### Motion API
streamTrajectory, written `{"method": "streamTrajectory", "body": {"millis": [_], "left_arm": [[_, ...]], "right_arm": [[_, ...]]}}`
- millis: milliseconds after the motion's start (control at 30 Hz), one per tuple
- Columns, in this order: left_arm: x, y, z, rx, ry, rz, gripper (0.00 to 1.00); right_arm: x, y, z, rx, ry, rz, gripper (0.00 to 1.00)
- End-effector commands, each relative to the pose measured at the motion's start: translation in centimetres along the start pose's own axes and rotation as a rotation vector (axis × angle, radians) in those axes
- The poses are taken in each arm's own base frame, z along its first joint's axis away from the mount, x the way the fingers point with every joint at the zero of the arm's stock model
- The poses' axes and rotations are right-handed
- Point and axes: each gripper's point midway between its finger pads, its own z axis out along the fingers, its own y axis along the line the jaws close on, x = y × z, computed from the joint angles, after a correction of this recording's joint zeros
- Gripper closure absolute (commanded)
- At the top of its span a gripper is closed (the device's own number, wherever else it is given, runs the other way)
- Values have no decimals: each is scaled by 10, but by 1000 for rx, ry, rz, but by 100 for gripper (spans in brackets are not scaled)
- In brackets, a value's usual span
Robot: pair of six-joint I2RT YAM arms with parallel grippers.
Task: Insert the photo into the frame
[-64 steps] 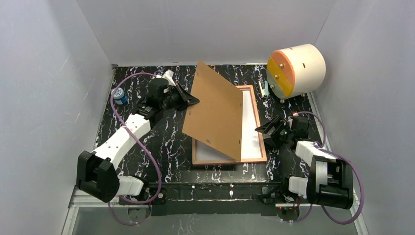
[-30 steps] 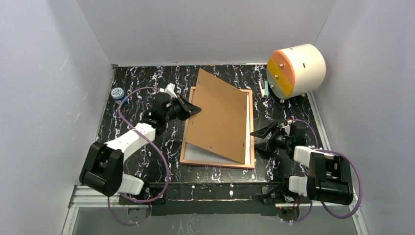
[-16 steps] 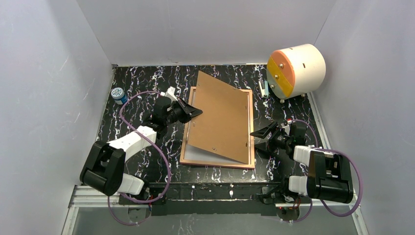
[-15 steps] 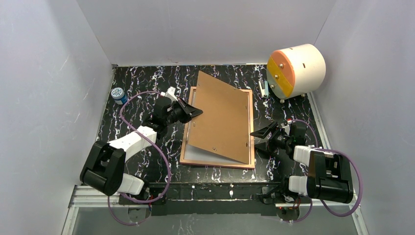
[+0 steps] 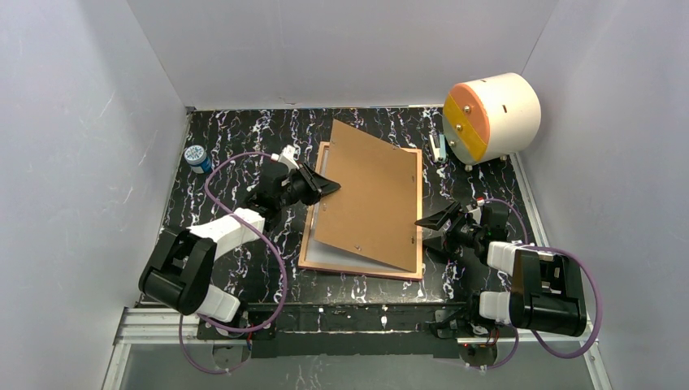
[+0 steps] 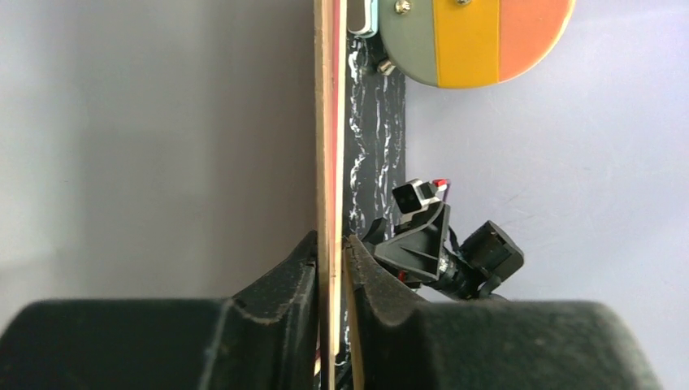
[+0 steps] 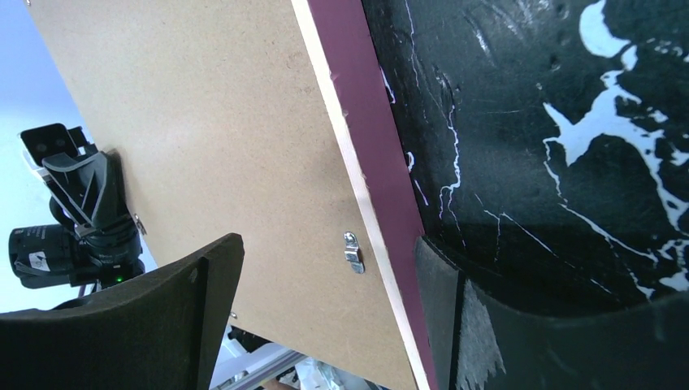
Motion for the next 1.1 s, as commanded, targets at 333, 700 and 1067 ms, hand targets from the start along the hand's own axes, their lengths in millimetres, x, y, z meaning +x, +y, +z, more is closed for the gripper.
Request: {"method": "streamTrajectory", "body": {"millis": [333, 700, 1067], "left_arm": [[8, 32, 1, -234, 76, 58, 58], [-2, 39, 1, -336, 84, 106, 29], [-5, 59, -9, -507, 101, 160, 14]], "right_arm": [[-1, 0, 4, -3, 26, -27, 15], [-1, -4, 4, 12, 22, -30, 15], [-2, -7, 5, 25, 17, -33, 15]]}}
